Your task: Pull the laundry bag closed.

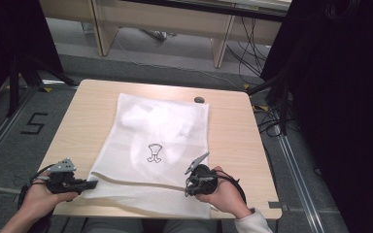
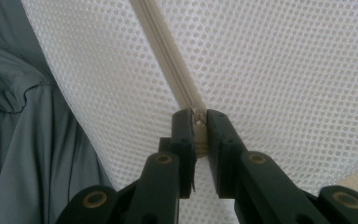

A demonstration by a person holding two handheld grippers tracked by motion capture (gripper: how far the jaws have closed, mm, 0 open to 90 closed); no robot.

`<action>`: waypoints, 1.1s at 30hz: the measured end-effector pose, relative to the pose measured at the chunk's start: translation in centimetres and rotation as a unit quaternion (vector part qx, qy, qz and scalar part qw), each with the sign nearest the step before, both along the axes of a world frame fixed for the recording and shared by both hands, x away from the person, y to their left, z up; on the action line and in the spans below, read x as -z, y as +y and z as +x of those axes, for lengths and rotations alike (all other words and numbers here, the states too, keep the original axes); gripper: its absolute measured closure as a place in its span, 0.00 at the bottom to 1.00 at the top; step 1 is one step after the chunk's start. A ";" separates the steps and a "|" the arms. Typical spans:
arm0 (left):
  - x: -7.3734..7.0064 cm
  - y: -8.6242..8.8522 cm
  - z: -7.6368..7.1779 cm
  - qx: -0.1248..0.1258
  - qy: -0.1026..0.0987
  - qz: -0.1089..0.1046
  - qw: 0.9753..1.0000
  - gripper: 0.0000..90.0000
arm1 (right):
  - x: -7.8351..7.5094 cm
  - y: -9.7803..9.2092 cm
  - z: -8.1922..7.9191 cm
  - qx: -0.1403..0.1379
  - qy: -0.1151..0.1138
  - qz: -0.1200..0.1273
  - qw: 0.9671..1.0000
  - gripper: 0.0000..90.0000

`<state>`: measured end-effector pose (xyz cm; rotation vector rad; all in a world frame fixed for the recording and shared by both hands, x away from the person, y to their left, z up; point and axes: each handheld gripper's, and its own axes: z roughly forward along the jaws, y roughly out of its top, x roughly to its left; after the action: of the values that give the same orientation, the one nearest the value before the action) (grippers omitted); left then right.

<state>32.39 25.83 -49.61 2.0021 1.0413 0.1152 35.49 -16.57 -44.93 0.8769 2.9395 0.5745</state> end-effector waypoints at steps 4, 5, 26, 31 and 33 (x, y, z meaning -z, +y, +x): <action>0.0 0.0 0.0 -0.001 -0.001 0.000 1.000 0.95 | 0.0 -0.2 -0.1 0.003 0.000 0.001 1.000 0.91; 0.0 0.0 0.0 -0.001 -0.001 0.000 1.000 0.95 | 0.0 -0.2 -0.1 0.000 0.002 0.003 1.000 0.92; -0.1 0.3 0.0 -0.008 -0.003 0.005 1.000 0.95 | 0.1 -1.2 -0.2 0.004 0.003 -0.002 1.000 0.92; 0.0 0.4 0.1 -0.006 -0.002 0.002 1.000 0.95 | 0.1 -1.5 -0.3 0.007 0.002 -0.002 1.000 0.91; 0.0 0.3 0.0 -0.009 -0.003 0.000 1.000 0.95 | 0.2 -1.6 -0.3 0.010 0.006 -0.003 1.000 0.91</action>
<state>32.43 26.15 -49.61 1.9912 1.0548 0.1296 35.16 -18.15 -45.09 0.9116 2.9378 0.5607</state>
